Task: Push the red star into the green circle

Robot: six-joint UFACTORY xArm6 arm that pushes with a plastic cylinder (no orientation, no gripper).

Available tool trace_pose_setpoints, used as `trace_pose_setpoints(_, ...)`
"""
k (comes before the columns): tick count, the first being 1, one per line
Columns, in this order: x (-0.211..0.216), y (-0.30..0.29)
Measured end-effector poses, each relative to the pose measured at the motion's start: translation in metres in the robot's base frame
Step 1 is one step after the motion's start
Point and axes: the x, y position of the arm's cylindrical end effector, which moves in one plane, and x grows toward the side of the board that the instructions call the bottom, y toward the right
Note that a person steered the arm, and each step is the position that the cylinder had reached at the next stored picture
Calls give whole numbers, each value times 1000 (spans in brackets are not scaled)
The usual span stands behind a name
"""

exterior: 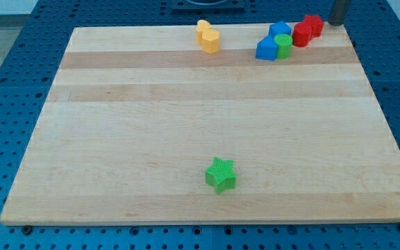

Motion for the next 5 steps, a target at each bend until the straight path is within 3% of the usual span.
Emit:
trace_pose_setpoints(2, 1, -69)
trace_pose_setpoints(5, 16, -75)
